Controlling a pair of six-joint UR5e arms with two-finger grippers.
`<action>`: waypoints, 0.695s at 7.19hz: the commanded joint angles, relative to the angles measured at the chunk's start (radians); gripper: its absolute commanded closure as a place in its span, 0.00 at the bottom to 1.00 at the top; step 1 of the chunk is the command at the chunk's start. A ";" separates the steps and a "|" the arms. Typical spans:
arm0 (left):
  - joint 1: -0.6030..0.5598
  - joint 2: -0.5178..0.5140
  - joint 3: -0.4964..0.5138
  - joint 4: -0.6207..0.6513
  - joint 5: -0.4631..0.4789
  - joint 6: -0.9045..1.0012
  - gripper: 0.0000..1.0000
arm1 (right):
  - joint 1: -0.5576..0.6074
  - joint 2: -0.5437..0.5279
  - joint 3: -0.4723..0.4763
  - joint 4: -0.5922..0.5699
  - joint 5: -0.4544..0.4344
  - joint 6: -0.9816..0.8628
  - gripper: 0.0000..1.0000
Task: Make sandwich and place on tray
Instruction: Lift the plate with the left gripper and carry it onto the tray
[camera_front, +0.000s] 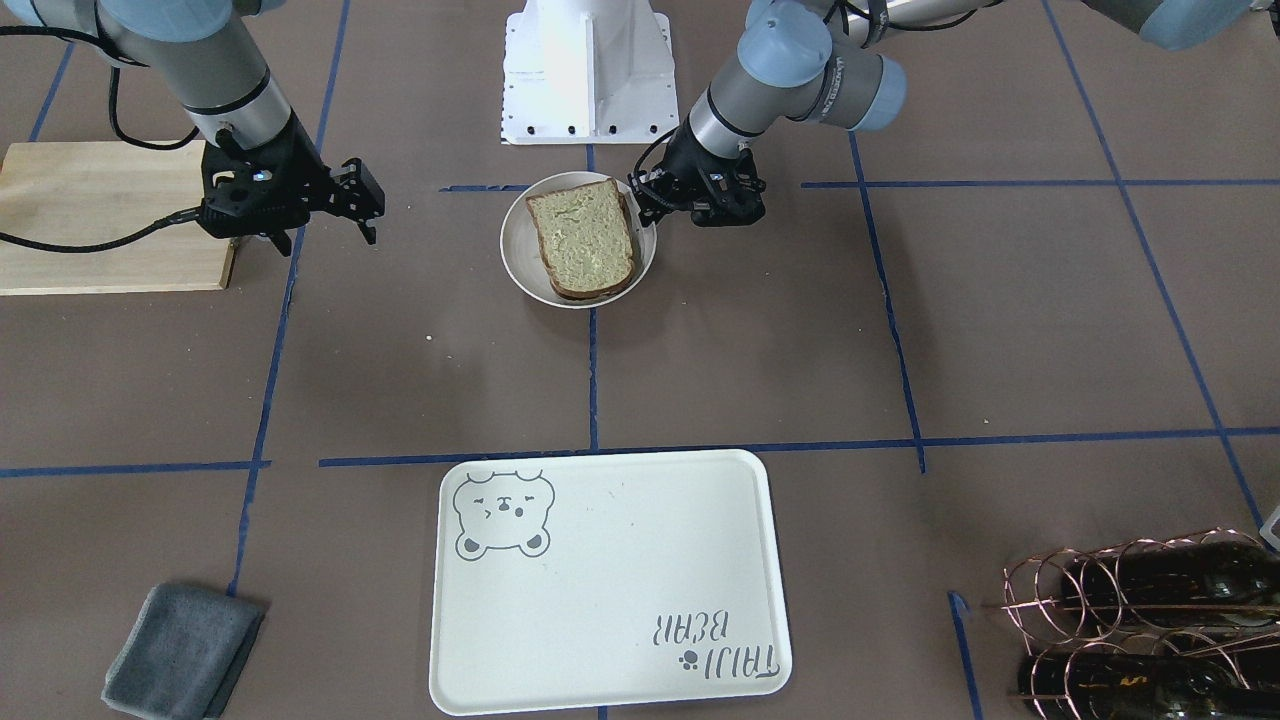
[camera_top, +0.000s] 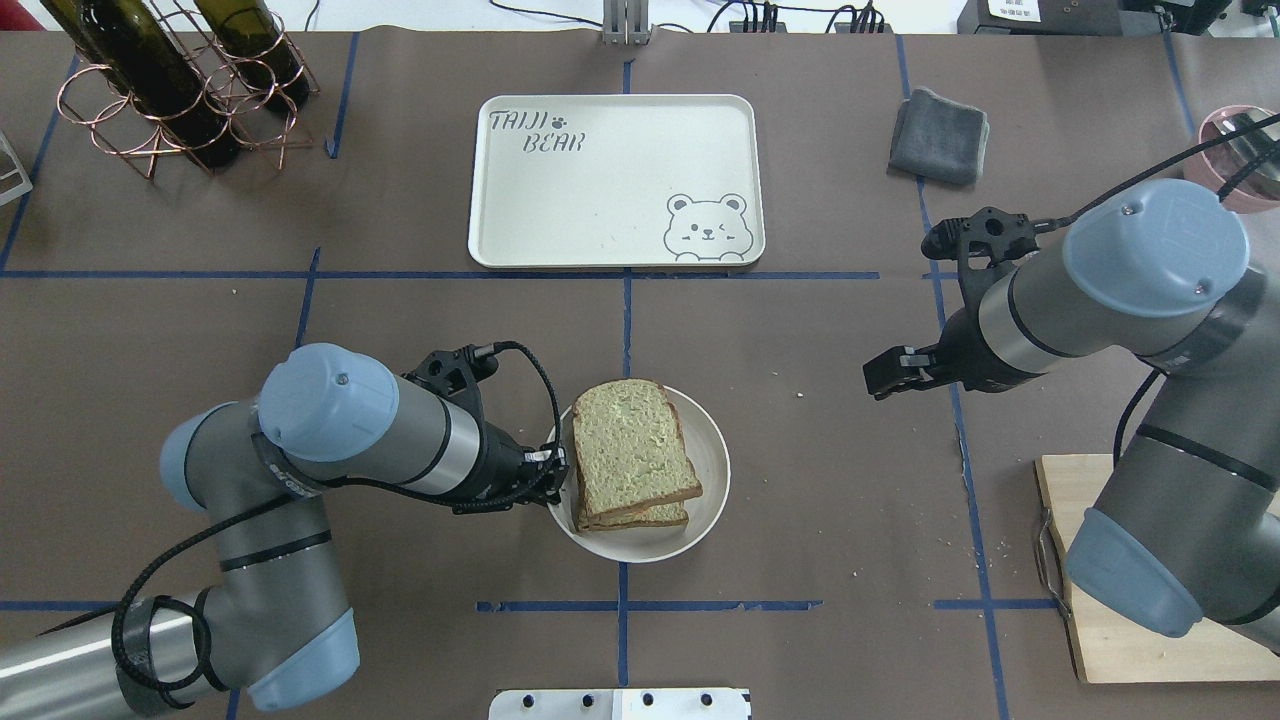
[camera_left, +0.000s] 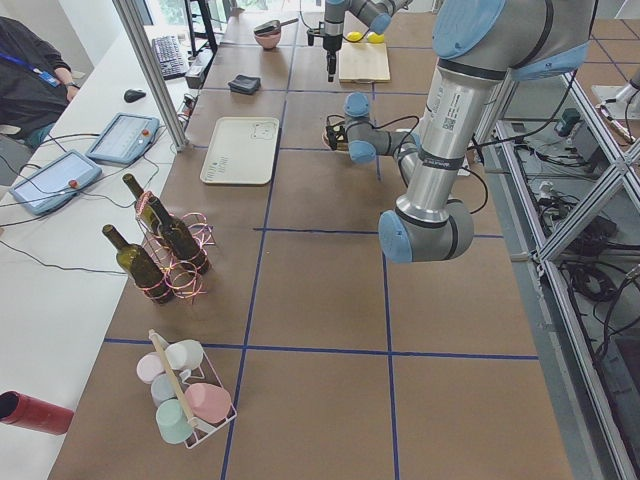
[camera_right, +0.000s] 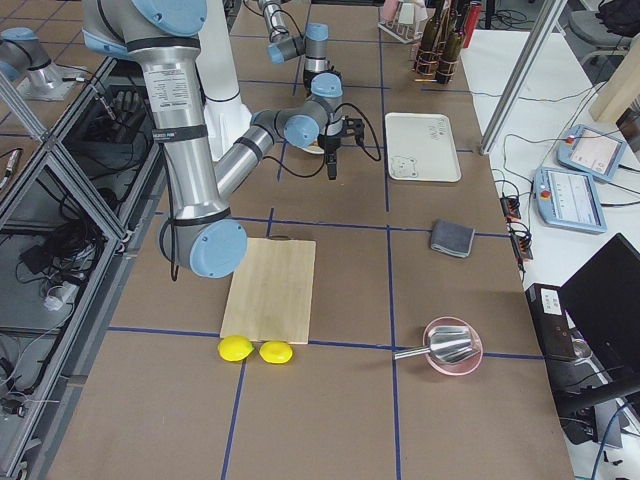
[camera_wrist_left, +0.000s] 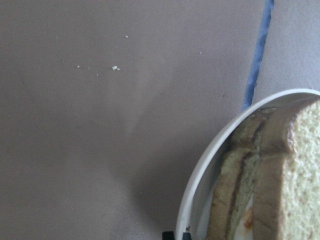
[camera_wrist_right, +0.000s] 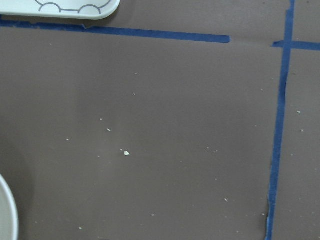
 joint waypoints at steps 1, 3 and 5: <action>-0.132 -0.010 0.003 0.014 -0.078 -0.023 1.00 | 0.057 -0.078 0.008 0.003 0.015 -0.137 0.00; -0.227 -0.063 0.033 0.015 -0.106 -0.092 1.00 | 0.161 -0.117 -0.011 0.002 0.071 -0.288 0.00; -0.283 -0.219 0.193 0.052 -0.104 -0.119 1.00 | 0.229 -0.118 -0.055 0.002 0.113 -0.371 0.00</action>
